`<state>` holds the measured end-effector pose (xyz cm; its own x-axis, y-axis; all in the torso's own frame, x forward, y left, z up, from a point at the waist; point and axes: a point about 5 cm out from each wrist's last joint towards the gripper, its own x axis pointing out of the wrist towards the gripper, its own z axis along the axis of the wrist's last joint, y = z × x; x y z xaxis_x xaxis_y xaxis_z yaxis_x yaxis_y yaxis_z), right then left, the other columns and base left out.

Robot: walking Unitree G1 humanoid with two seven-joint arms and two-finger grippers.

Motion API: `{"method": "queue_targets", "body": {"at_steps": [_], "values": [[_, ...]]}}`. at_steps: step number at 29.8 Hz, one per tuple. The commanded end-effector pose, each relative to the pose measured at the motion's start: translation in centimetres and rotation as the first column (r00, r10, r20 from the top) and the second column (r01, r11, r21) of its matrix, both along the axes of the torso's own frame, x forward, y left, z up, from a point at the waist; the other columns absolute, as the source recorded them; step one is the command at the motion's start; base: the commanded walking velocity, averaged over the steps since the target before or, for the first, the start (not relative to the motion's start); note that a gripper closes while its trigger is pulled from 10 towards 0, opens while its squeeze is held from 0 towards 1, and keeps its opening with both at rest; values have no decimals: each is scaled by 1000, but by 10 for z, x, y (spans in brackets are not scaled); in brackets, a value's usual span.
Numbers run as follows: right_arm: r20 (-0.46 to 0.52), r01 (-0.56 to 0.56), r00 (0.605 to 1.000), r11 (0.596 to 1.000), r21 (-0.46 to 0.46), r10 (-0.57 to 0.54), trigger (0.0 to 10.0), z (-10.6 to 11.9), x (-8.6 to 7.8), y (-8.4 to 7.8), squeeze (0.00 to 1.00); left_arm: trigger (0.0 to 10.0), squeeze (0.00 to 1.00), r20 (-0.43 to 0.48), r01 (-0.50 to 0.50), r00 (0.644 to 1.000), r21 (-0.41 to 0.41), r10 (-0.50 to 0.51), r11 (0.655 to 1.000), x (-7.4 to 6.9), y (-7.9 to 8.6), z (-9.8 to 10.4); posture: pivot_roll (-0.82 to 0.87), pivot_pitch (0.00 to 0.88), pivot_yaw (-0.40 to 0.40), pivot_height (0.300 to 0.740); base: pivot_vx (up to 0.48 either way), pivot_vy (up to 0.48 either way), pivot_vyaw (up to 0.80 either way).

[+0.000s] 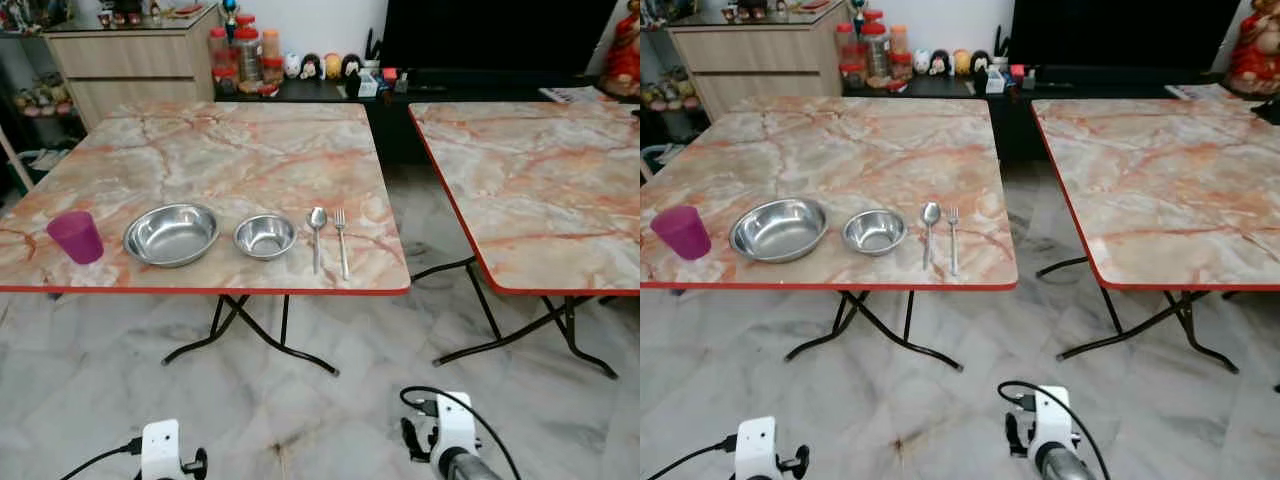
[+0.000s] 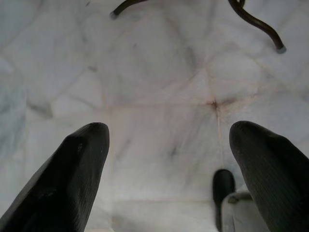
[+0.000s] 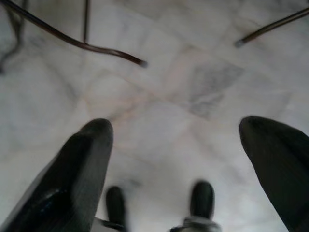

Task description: Setting the table

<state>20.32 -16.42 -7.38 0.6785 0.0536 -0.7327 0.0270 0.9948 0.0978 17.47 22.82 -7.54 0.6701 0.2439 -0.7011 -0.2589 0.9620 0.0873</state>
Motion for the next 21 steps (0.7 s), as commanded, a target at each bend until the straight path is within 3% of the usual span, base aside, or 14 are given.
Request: {"method": "queue_targets", "body": {"at_steps": [1,21], "values": [[8,23,1000,1000,-19,-23,10000,1,1,-8,0,10000,0,6,-10,1000,-15,10,1000,3,-4,0,77,0,16,740,0,480,0],[9,36,999,999,-10,-36,10000,1,0,-6,0,10000,0,22,-7,1000,0,7,1000,4,-1,2,85,0,26,740,0,459,0]]}}
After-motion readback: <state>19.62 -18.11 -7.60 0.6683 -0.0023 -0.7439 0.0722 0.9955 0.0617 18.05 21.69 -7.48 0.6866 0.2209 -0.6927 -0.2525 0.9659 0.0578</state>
